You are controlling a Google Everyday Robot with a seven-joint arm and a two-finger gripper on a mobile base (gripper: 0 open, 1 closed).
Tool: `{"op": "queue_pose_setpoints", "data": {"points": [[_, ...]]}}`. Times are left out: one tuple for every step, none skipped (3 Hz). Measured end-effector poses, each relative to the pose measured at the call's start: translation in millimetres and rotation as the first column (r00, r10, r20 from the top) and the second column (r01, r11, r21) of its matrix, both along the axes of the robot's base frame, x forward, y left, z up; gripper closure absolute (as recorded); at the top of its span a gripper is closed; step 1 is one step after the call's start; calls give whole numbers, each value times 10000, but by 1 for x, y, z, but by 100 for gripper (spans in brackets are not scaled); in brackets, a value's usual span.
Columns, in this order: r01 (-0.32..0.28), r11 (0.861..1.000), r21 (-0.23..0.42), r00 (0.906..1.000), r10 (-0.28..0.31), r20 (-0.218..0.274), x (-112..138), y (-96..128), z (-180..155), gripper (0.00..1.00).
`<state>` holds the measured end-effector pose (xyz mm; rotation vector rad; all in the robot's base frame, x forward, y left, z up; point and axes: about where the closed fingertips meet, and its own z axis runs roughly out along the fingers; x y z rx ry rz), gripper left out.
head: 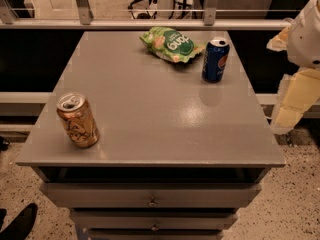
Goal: Knock pepsi can over
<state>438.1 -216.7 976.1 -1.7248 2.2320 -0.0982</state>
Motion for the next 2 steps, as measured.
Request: {"op": "queue_pose_setpoints", "data": {"points": [[41, 10000, 77, 9999, -42, 121, 1, -1, 1, 0], [451, 9957, 804, 9982, -481, 361, 22, -16, -17, 0]]}}
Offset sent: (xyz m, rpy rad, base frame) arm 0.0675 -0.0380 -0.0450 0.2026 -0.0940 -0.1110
